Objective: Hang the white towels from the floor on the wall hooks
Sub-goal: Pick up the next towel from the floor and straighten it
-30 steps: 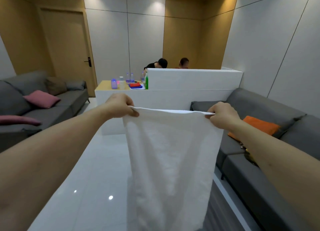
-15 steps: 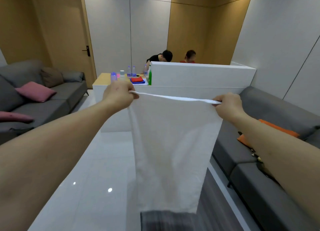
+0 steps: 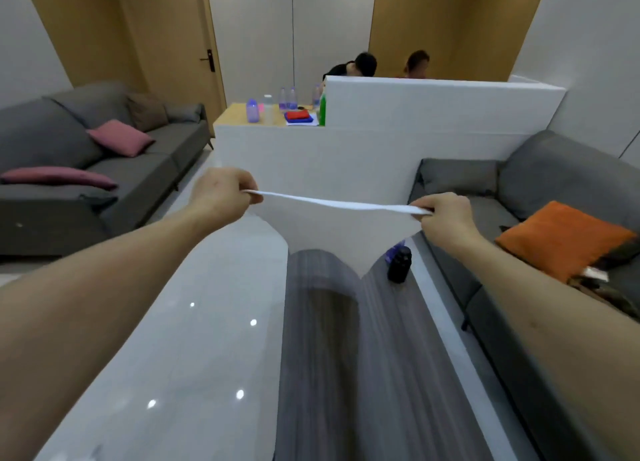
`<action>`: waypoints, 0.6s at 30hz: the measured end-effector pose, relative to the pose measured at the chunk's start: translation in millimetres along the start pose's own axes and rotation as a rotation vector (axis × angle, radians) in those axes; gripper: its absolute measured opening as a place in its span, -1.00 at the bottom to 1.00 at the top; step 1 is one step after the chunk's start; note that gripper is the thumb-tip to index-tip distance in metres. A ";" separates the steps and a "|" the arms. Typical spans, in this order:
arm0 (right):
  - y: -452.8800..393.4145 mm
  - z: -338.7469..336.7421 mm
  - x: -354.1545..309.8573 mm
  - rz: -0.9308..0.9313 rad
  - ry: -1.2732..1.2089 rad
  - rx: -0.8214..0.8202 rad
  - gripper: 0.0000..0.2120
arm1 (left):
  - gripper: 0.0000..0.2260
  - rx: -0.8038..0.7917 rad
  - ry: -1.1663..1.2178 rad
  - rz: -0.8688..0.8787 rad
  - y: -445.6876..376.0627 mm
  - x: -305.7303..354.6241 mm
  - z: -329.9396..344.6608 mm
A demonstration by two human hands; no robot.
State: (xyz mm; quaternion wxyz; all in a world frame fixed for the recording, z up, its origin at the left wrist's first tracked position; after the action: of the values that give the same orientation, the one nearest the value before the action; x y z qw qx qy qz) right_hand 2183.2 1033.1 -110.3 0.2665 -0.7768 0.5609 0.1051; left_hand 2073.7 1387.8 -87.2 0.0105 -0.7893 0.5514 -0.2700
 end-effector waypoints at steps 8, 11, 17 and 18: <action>159.2 82.8 108.9 0.162 -0.051 -0.262 -0.70 | -0.90 -0.347 -0.055 -0.170 189.2 -28.4 116.2; 221.6 104.2 139.1 0.218 -0.047 -0.337 -0.69 | -0.92 -0.442 -0.064 -0.191 251.3 -37.6 148.9; 350.3 119.5 170.5 0.307 0.030 -0.506 -0.69 | -0.94 -0.616 -0.057 -0.198 360.5 -56.9 180.2; 370.5 119.7 172.2 0.325 0.036 -0.537 -0.71 | -0.94 -0.647 -0.060 -0.188 377.9 -61.7 180.2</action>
State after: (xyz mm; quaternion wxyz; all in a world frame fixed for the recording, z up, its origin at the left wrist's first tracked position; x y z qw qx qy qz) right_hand 1915.8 871.6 -399.6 0.0216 -0.7213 0.6345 0.2767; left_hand 1810.7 1243.2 -385.5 -0.2493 -0.8067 0.5327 -0.0572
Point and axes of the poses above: each hand's wrist, its own y-axis away from the middle knuckle, its own z-axis out of the palm, x = y × z, the point moved 2 cm from there along -y, towards the middle knuckle, and after that the axes turned 1 degree about -y, right-handed, at the moved point
